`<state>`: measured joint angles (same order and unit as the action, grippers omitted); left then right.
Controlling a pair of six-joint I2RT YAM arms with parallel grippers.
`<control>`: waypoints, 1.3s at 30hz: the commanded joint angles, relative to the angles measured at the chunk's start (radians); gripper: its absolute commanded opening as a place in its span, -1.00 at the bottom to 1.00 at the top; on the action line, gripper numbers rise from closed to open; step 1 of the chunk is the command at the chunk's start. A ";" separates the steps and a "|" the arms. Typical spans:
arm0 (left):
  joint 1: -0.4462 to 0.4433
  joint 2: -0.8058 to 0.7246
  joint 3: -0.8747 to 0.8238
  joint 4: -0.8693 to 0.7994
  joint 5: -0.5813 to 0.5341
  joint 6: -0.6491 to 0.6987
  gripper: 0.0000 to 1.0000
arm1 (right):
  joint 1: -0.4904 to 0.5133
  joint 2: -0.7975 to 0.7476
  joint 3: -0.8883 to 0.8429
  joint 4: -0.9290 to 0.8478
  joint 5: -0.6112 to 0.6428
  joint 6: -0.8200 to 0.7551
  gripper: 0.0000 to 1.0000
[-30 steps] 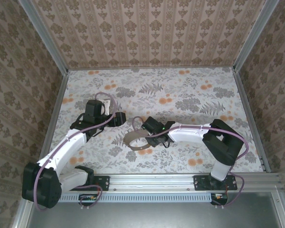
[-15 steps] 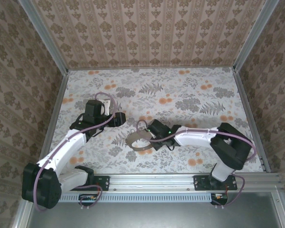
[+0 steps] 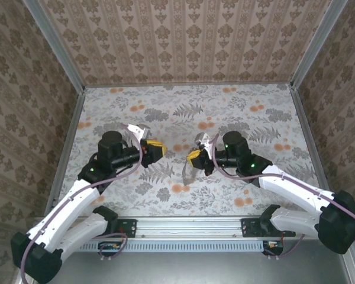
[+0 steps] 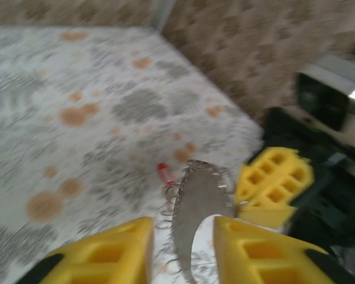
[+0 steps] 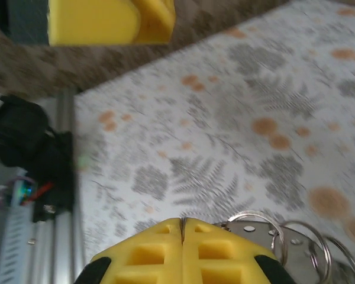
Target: Put the keys on the keyring
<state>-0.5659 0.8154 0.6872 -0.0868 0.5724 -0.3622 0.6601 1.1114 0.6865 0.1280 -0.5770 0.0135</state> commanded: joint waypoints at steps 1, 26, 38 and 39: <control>-0.024 -0.020 -0.001 0.102 0.135 0.021 -0.51 | -0.021 -0.011 0.050 0.175 -0.286 0.078 -1.00; -0.103 -0.053 0.019 0.179 0.300 0.025 -0.70 | -0.037 0.058 0.036 0.581 -0.414 0.355 -1.00; -0.160 -0.008 0.063 0.195 0.313 0.064 -0.74 | -0.036 0.051 0.028 0.613 -0.419 0.391 -1.00; -0.164 -0.004 0.067 0.199 0.313 0.068 -0.74 | -0.036 0.053 0.027 0.611 -0.417 0.391 -1.00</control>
<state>-0.7162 0.8051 0.7116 0.0769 0.8619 -0.3336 0.6270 1.1767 0.7227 0.6930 -0.9771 0.3901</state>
